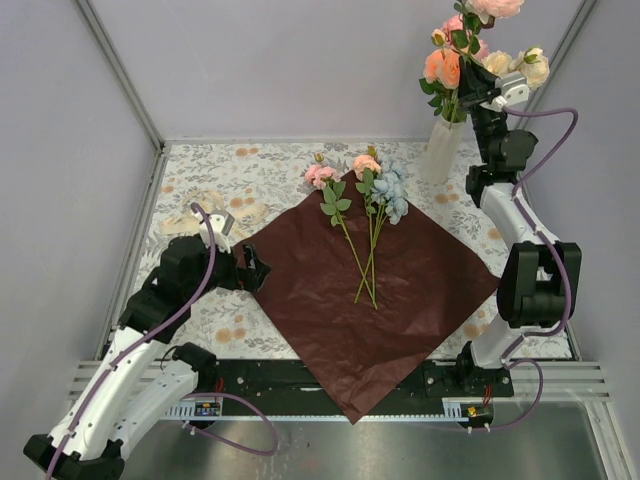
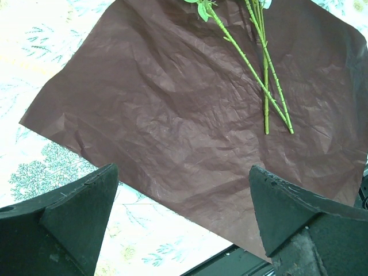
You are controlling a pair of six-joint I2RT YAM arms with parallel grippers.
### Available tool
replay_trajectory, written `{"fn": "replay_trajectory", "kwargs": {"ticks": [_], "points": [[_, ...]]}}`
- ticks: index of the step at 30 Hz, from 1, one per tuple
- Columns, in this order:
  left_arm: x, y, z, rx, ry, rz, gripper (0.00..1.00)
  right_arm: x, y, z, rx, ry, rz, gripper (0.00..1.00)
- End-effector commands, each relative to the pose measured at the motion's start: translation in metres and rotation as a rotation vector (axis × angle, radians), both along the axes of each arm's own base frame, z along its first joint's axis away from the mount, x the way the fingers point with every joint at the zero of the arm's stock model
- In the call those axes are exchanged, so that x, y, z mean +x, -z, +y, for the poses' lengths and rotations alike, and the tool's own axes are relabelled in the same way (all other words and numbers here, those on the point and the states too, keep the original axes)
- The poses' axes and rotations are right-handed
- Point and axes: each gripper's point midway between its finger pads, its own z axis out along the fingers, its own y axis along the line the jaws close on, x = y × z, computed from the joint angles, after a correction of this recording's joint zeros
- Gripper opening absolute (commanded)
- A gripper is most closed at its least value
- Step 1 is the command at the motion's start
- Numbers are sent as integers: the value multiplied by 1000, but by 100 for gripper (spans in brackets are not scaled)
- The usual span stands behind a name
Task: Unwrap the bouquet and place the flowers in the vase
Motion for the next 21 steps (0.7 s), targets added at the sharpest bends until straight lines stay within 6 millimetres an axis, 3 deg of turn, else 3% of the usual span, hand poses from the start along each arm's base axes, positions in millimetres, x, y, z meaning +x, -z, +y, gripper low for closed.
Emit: {"fn": "replay_trajectory", "kwargs": {"ticks": [1,10,21], "points": [[6,0,-4,-2,5,-11,99,-14,-50,-14,9,3,-172,0],[8,1,-2,7,-3,-9,99,15,-44,-28,-10,14,-159,0],[11,8,1,27,-25,14,99,45,-8,-32,41,-13,-97,0]]}}
